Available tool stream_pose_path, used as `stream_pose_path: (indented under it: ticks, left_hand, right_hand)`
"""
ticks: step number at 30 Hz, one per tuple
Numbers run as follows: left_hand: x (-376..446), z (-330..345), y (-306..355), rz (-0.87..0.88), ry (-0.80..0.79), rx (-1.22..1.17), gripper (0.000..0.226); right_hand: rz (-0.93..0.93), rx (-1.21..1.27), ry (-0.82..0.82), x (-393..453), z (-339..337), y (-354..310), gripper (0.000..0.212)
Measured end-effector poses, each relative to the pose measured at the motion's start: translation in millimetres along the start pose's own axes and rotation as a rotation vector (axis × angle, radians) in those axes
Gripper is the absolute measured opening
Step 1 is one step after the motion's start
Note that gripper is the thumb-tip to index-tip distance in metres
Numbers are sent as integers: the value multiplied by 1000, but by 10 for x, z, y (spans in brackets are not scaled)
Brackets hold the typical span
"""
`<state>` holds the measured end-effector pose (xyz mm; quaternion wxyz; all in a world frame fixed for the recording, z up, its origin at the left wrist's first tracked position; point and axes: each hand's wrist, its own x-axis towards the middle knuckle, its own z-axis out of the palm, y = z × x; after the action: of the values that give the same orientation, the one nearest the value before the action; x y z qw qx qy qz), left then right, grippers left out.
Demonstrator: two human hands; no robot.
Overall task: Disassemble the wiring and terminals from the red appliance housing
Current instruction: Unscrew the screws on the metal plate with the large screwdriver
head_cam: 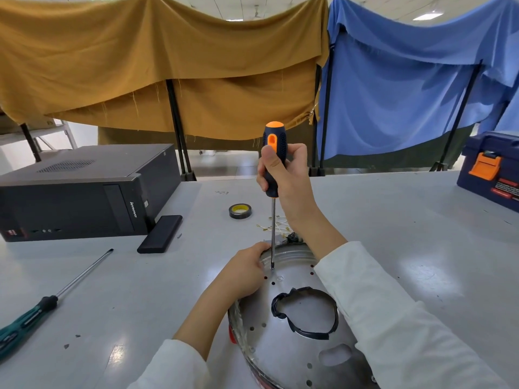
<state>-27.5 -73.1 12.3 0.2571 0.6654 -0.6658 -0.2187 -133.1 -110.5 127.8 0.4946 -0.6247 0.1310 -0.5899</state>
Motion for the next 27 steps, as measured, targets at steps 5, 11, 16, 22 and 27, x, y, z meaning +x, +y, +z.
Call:
stream_pose_path:
  ticks: [5,11,16,22,27]
  left_hand:
    - [-2,-6,9,-2,1,6,54]
    - [-10,-7,5,0,2,16,53]
    - [-12,-4,3,-4,1,21,52]
    - [-7,-2,-1,3,-3,11,53]
    - [-4,-2,-6,7,1,7,53]
  right_hand:
    - [1,-28,30,14,-60,11,20]
    - [74,56,-15,34,-52,11,29]
    - [16,-48,14,28,-13,23,19]
    - [45,26,11,9,-50,10,20]
    - [72,39,16,22,4,15,32]
